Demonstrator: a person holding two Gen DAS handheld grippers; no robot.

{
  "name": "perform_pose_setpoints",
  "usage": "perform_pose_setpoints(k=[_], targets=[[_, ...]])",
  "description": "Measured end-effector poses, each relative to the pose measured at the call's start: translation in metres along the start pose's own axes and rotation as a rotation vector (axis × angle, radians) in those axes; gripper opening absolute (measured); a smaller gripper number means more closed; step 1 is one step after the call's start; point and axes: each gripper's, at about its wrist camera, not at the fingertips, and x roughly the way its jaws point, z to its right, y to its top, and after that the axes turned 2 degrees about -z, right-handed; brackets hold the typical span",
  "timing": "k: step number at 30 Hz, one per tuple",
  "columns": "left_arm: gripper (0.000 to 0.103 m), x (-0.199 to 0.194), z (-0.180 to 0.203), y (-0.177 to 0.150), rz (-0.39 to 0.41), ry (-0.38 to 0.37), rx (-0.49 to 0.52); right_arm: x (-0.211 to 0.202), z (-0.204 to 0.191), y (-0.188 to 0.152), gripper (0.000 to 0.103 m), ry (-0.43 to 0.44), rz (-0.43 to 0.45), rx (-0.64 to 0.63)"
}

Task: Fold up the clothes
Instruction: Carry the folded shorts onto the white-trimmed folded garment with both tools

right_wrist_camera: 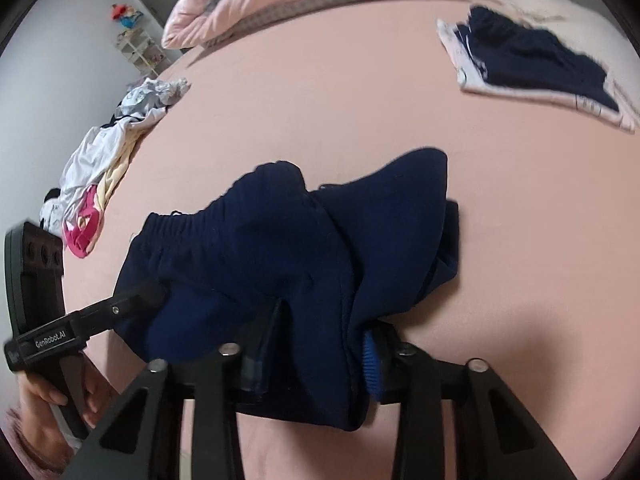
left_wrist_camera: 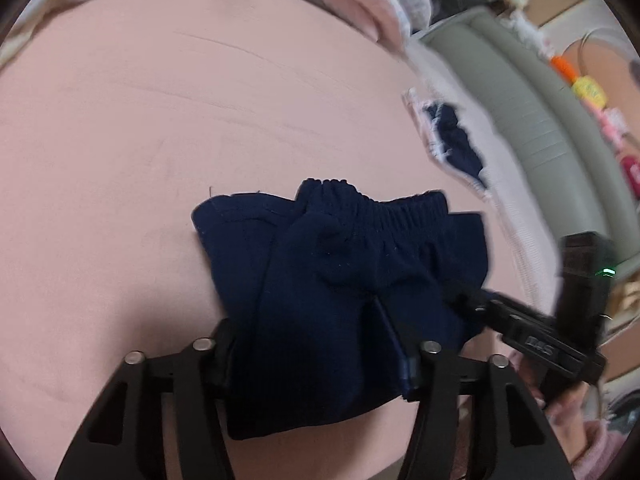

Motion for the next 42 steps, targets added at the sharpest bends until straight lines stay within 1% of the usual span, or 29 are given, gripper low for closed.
perform_pose_setpoints(k=[1,3,5,7,10,13,15,19,23,25,27,29,31,32,33,34,35,36,38,39,40,41,42], targets=[[0.014,-0.007,0.007,0.001,0.018,0.008,0.011,-0.005,-0.003,-0.001,0.024,-0.006,0.017,-0.01],[0.013,-0.02,0.02,0.004,0.057,0.022,0.031,-0.015,-0.009,0.0,0.019,-0.018,0.047,-0.029],[0.013,-0.032,0.045,0.008,0.081,0.026,0.1,-0.025,-0.011,0.005,0.017,-0.022,0.055,-0.045],[0.013,-0.037,0.067,0.013,0.094,0.014,0.141,-0.044,-0.012,0.015,0.017,-0.039,0.081,-0.079],[0.013,-0.037,0.1,0.029,0.111,-0.021,0.182,-0.078,0.01,0.033,0.017,-0.048,0.106,-0.066],[0.013,-0.028,0.133,0.052,0.127,-0.06,0.23,-0.1,0.033,0.059,0.017,-0.073,0.151,-0.029],[0.013,-0.015,0.16,0.072,0.137,-0.068,0.264,-0.107,0.049,0.082,0.017,-0.105,0.184,-0.009],[0.013,0.02,0.215,0.119,0.167,-0.107,0.323,-0.131,0.102,0.123,0.017,-0.137,0.266,0.063],[0.013,0.062,0.251,0.162,0.192,-0.128,0.36,-0.146,0.16,0.165,0.017,-0.172,0.334,0.11],[0.014,0.089,0.268,0.182,0.202,-0.138,0.376,-0.143,0.19,0.182,0.017,-0.199,0.357,0.124],[0.014,0.113,0.272,0.19,0.209,-0.116,0.392,-0.138,0.218,0.197,0.017,-0.226,0.376,0.123],[0.015,0.137,0.276,0.199,0.216,-0.094,0.408,-0.118,0.247,0.206,0.018,-0.237,0.384,0.123],[0.018,0.172,0.262,0.202,0.111,-0.023,0.375,-0.079,0.284,0.211,0.018,-0.239,0.303,0.193],[0.019,0.19,0.255,0.204,0.057,0.012,0.357,-0.06,0.301,0.215,0.019,-0.238,0.232,0.243],[0.023,0.208,0.248,0.205,0.003,0.048,0.34,-0.046,0.315,0.216,0.021,-0.211,0.181,0.297],[0.023,0.205,0.241,0.205,0.003,0.013,0.31,-0.044,0.322,0.216,0.023,-0.185,0.171,0.33],[0.024,0.191,0.24,0.204,0.05,0.013,0.313,-0.043,0.327,0.216,0.028,-0.16,0.168,0.359],[0.026,0.176,0.24,0.203,0.098,0.014,0.317,-0.052,0.329,0.216,0.028,-0.175,0.19,0.363],[0.031,0.146,0.248,0.202,0.224,0.052,0.355,-0.07,0.33,0.217,0.029,-0.231,0.226,0.343],[0.034,0.135,0.252,0.2,0.275,0.072,0.373,-0.08,0.331,0.217,0.029,-0.26,0.256,0.342],[0.035,0.127,0.257,0.198,0.323,0.082,0.392,-0.09,0.333,0.215,0.029,-0.303,0.303,0.351],[0.035,0.126,0.265,0.198,0.33,0.043,0.43,-0.094,0.332,0.215,0.029,-0.313,0.334,0.337],[0.035,0.131,0.269,0.199,0.298,-0.001,0.458,-0.097,0.33,0.215,0.029,-0.318,0.362,0.32]])
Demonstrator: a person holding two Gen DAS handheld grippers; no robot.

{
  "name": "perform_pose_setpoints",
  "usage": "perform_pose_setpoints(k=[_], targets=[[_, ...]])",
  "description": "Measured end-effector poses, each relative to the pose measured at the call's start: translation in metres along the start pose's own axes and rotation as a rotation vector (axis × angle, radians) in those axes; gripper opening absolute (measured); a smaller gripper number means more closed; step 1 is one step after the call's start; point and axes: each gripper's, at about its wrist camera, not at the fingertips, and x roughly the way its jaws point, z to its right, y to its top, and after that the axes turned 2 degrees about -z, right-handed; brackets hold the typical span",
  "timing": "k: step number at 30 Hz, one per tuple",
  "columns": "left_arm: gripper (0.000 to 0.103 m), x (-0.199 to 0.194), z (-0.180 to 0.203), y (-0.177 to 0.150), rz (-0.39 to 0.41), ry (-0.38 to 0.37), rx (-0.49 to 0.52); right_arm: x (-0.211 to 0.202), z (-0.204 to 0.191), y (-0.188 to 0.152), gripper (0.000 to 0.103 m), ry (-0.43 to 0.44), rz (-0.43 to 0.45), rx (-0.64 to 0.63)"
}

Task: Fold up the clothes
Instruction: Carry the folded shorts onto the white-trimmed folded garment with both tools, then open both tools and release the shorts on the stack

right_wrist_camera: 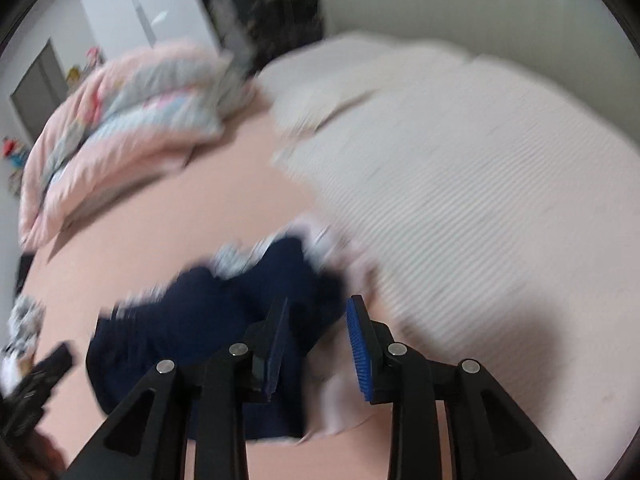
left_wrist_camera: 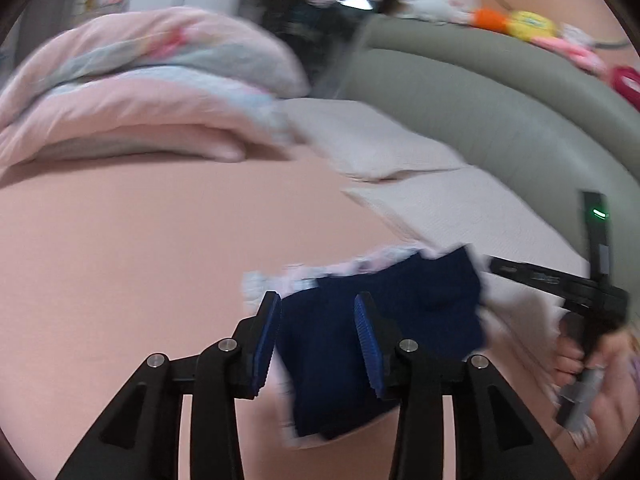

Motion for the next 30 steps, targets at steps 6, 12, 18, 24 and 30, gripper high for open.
perform_pose_setpoints(k=[6,12,18,24,30], targets=[[0.035,0.077,0.009,-0.018,-0.211,-0.042,0.085,0.039,-0.042,-0.027,0.029,0.109,-0.182,-0.176],[0.035,0.053,-0.007,-0.014,-0.166,-0.075,0.028,0.059,-0.023,-0.026,0.03,0.094,-0.199,-0.042],[0.057,0.052,-0.006,-0.015,-0.197,-0.046,0.063,0.029,-0.049,-0.025,0.05,0.067,-0.13,-0.101],[0.057,0.061,0.017,-0.031,-0.19,0.087,0.249,0.062,-0.055,-0.051,0.056,-0.035,-0.207,-0.133],[0.057,-0.007,-0.02,-0.01,-0.072,-0.045,-0.016,0.003,-0.07,-0.038,0.057,0.041,-0.029,-0.142]])
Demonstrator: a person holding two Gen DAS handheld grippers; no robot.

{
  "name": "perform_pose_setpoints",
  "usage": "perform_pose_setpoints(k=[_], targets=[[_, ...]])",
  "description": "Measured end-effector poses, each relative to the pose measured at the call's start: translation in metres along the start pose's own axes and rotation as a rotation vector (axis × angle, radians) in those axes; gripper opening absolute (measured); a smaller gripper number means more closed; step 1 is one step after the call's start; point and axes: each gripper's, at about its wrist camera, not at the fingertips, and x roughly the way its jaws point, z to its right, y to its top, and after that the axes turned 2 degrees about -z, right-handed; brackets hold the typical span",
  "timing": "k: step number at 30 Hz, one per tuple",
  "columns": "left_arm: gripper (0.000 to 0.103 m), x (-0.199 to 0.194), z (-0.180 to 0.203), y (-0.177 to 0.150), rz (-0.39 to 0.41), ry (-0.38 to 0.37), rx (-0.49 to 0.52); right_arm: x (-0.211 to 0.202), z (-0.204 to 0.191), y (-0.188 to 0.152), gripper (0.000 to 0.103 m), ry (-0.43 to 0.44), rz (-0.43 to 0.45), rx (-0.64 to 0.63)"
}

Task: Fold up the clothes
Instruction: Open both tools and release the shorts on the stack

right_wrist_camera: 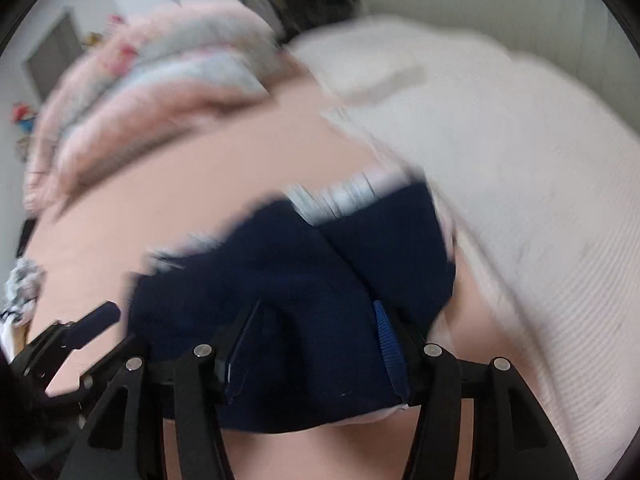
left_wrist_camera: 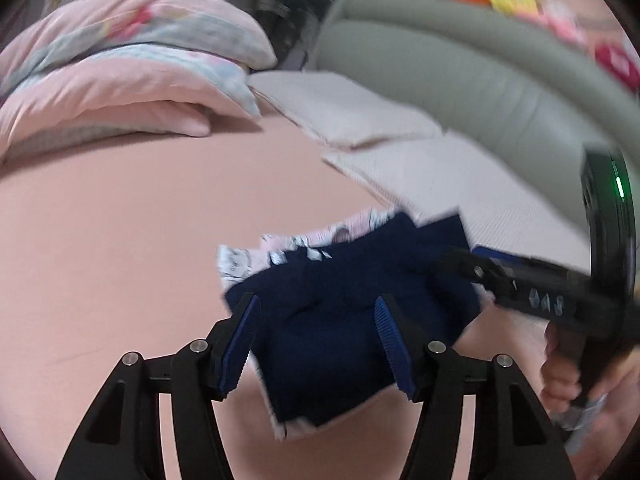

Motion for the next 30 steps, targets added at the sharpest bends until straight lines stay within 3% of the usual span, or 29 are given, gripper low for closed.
perform_pose_setpoints(k=[1,2,3,4,5,7,9,13,18,22,26,30], targets=[[0.061,-0.013,-0.01,0.002,0.008,-0.023,-0.046,-0.015,-0.007,-0.003,0.06,-0.005,0.028,-0.033],[0.067,-0.026,-0.02,0.004,0.015,-0.046,-0.092,-0.023,-0.01,-0.007,0.07,-0.01,0.04,-0.041],[0.087,-0.04,-0.031,0.002,0.025,-0.043,-0.134,-0.03,-0.013,-0.012,0.076,-0.016,0.04,-0.026],[0.1,-0.054,-0.042,-0.001,0.034,-0.038,-0.176,-0.037,-0.018,-0.018,0.077,-0.002,0.021,0.026],[0.103,-0.065,-0.051,-0.003,0.044,-0.017,-0.196,-0.041,-0.027,-0.021,0.078,0.027,-0.005,0.045],[0.103,-0.079,-0.069,-0.003,0.025,0.055,-0.223,-0.044,-0.05,-0.028,0.084,0.054,-0.056,0.04],[0.103,-0.099,-0.087,-0.003,0.019,0.04,-0.242,-0.046,-0.075,-0.03,0.085,0.009,-0.068,0.007],[0.103,-0.14,-0.095,0.007,0.004,0.195,-0.15,-0.059,-0.135,-0.031,0.085,0.055,-0.101,-0.013],[0.103,-0.201,-0.109,-0.002,0.051,0.377,-0.135,-0.091,-0.196,-0.034,0.085,-0.013,-0.071,-0.079],[0.103,-0.256,-0.115,-0.029,0.098,0.467,-0.143,-0.13,-0.23,-0.055,0.085,-0.018,-0.04,-0.126],[0.103,-0.308,-0.103,-0.065,0.147,0.572,-0.078,-0.166,-0.248,-0.087,0.085,-0.047,-0.039,-0.159],[0.103,-0.358,-0.091,-0.107,0.172,0.546,-0.102,-0.2,-0.258,-0.119,0.085,-0.072,-0.039,-0.196]])
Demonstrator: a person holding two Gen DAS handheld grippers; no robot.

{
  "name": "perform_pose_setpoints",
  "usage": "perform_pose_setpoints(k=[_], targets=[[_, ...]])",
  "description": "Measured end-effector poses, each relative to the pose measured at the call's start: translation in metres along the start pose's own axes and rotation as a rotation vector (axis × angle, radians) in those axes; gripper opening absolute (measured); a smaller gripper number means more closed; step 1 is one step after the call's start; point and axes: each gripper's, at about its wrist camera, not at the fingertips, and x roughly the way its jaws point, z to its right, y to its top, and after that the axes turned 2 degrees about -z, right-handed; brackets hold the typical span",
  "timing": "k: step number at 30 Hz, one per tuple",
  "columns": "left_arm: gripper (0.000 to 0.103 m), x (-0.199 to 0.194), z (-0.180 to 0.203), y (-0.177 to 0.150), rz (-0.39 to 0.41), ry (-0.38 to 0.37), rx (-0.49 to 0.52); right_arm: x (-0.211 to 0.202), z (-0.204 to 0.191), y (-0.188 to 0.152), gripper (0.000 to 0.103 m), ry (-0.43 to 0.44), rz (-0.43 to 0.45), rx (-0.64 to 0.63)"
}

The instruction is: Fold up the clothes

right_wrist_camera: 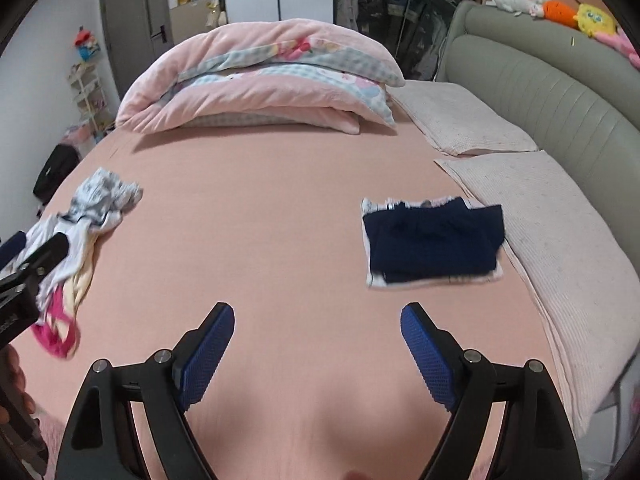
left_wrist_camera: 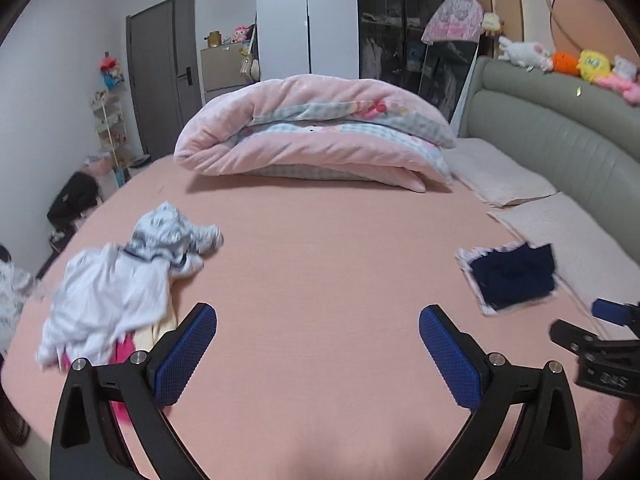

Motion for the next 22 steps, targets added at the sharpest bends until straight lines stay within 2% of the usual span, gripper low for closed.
perform_pose_setpoints(k=[5,9,13,17,22], targets=[[0.103,-0.045,-0.02,-0.049,-0.037,-0.029,-0.066,-0.046,-0.005,-0.051,0.085,-0.041,0.038,0.02],[0.103,-0.063,-0.016,-0.085,-0.091,-0.007,-0.065,-0.073,0.001,-0.091,0.085,-0.024,0.052,0.068],[0.103,-0.081,0.002,-0.117,-0.113,-0.044,-0.037,-0.091,0.001,-0.137,0.085,0.015,0.027,0.1],[0.103,-0.089,0.009,-0.13,-0.128,-0.034,-0.028,-0.094,0.001,-0.158,0.085,0.004,0.017,0.073],[0.103,-0.088,0.008,-0.139,-0.133,0.013,-0.063,-0.088,0.001,-0.161,0.085,-0.004,0.008,0.042]])
